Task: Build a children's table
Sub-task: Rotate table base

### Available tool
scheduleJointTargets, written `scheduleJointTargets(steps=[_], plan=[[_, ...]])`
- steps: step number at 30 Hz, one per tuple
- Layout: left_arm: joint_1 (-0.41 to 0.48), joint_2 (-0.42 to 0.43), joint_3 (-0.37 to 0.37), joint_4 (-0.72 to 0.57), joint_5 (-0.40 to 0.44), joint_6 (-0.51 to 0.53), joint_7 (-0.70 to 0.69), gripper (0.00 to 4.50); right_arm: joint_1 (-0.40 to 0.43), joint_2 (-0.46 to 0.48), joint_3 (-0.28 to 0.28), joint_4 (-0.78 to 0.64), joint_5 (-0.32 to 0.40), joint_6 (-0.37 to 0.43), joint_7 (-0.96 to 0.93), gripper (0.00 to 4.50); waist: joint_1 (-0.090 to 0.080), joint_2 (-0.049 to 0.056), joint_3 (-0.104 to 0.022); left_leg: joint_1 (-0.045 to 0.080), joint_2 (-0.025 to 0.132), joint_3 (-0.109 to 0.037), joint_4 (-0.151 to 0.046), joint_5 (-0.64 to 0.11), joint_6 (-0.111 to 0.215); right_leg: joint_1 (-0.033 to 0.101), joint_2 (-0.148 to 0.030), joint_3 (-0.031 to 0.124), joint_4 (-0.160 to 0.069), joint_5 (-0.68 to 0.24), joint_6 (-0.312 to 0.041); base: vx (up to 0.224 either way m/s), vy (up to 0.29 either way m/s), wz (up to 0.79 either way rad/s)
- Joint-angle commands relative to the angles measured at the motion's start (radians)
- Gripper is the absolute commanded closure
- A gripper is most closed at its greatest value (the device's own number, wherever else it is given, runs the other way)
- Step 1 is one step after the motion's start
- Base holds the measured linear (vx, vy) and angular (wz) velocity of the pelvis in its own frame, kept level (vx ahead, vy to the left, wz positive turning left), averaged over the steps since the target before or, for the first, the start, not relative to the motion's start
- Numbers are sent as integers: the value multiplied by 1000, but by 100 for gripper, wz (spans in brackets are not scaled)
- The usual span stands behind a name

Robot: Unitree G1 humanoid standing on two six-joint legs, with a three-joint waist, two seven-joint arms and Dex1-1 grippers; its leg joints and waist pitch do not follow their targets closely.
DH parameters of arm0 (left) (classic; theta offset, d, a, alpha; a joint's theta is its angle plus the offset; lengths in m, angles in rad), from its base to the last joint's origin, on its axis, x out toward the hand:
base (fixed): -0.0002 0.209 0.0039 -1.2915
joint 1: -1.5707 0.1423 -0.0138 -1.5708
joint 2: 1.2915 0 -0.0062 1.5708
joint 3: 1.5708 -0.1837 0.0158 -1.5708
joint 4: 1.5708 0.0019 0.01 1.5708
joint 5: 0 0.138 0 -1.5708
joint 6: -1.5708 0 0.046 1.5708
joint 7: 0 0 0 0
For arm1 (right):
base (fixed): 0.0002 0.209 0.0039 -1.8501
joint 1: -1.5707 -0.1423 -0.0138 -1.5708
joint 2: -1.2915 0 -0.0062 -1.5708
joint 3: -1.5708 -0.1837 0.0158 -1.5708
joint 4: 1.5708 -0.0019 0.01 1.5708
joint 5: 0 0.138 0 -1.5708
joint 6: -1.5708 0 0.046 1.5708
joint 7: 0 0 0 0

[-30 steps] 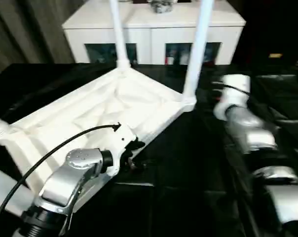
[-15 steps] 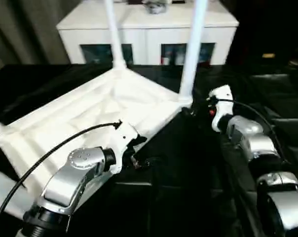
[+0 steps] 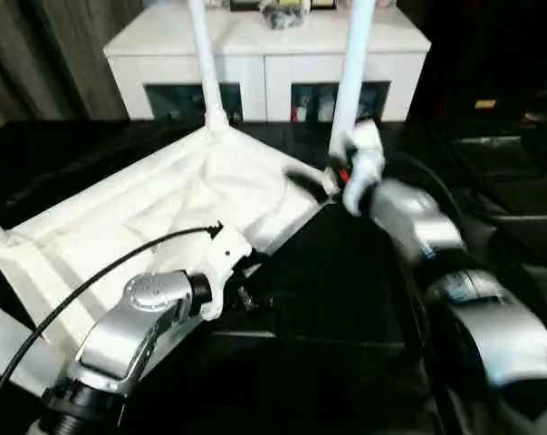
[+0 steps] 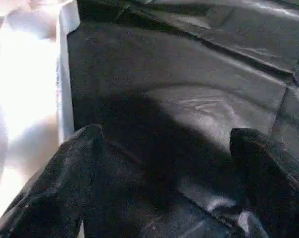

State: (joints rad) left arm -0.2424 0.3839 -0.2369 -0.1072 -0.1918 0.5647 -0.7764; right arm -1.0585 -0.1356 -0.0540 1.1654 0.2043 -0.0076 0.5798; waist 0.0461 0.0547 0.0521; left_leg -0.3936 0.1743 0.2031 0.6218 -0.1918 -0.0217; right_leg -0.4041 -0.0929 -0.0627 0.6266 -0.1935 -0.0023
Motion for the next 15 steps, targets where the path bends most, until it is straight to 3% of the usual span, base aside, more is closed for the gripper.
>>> scheduleJointTargets(steps=[1,5,6,9,14,15], plan=[[8,8,7,-30,4,11,16,1,-51,5,-31,52,0,-12,-74,14,2,-9,-72,28,54,-28,-81,-191,17,35,-54,39,-59,-125,-279,0,0,0],[16,9,13,-44,3,17,29,1,-99,5,-53,109,-3,-36,-176,14,6,-11,-72,29,54,-26,-80,-163,19,35,-52,39,-54,-73,-280,0,0,0],[21,11,16,-51,2,20,32,1,-112,2,-61,126,-12,-48,-230,14,11,-19,-73,30,54,-25,-80,-157,17,35,-54,39,-53,-72,-282,0,0,0],[35,20,24,-74,-3,32,37,1,-131,-11,-97,157,-17,-63,-359,14,14,-21,-69,30,52,-23,-82,-182,7,33,-53,40,-57,-103,-268,0,0,0],[42,30,28,-82,-8,36,41,1,-128,-35,-155,176,8,-69,-477,14,33,-14,-66,44,51,-20,-86,-261,-38,20,-47,42,-62,-153,-227,0,0,0],[43,31,28,-83,-8,37,42,1,-128,-36,-160,178,11,-68,-482,14,34,-16,-65,45,51,-19,-87,-279,-45,18,-46,44,-63,-159,-218,0,0,0]])
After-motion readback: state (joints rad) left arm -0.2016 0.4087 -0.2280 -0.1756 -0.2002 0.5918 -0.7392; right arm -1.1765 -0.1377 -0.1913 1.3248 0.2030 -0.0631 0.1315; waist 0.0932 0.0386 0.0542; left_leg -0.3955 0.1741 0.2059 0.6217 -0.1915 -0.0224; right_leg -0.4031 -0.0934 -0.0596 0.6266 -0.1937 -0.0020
